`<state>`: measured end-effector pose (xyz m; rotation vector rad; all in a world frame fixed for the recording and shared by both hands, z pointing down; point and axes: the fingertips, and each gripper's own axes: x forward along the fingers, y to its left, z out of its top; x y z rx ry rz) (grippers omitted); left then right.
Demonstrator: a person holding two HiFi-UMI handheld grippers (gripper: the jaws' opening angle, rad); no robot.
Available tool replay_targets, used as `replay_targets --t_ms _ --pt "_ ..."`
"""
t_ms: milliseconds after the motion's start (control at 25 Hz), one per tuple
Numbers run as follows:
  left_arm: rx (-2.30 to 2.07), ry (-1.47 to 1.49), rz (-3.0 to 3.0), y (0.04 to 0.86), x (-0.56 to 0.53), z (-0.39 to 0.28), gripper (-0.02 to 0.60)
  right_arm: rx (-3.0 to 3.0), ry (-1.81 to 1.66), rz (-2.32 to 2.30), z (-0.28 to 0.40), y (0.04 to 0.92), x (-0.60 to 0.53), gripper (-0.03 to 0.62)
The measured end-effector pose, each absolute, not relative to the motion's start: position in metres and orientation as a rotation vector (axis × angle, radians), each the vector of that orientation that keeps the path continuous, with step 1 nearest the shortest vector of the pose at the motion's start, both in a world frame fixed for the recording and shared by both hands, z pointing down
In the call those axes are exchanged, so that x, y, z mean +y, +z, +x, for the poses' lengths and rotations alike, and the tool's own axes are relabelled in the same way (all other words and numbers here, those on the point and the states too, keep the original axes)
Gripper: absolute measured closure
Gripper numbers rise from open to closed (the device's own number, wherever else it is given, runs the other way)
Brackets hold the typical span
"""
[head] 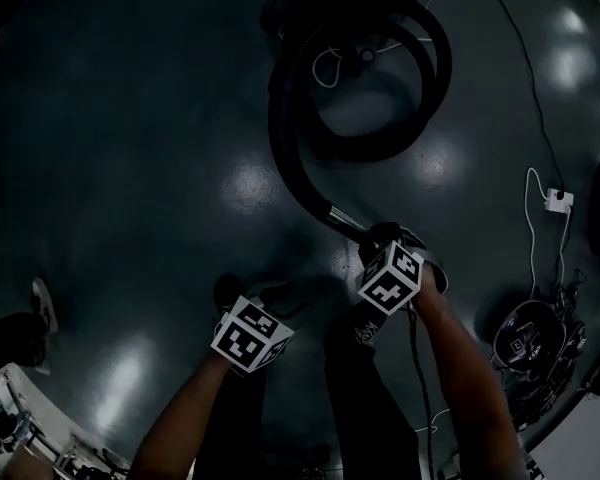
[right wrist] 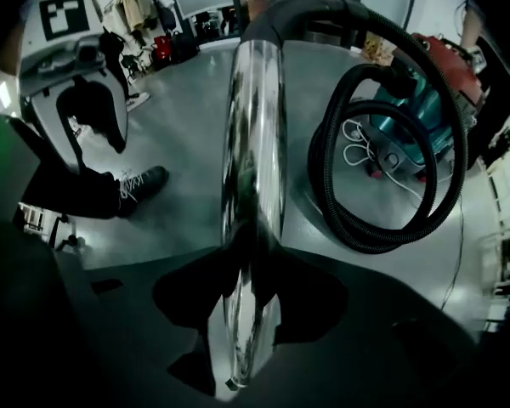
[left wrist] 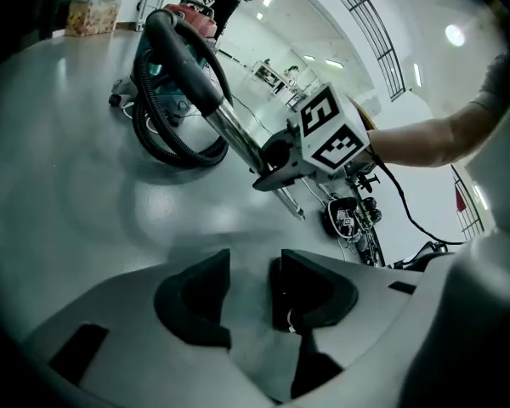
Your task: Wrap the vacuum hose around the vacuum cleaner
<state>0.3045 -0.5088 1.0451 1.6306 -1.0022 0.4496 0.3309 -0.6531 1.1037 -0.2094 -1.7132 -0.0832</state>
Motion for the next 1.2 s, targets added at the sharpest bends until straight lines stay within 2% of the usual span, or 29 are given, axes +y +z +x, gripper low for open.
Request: replay_targets --t_ms 400,880,1200 --pt "-1.002 0.492 1.629 1.079 -0.499 0.308 0.387 -1.564 -0.244 -0.212 0.359 1.199 -0.69 0.43" --pt "-1.049 0.573 1.548 1.13 -0.513 0.28 0.387 -1.697 -0.156 -0.156 0.333 1.263 -0.701 0.431" --pt "-1.033 0.574 1.551 1.15 -0.518 0.297 0.387 -1.653 -0.169 -0.073 0.359 1.299 -0.732 0.431"
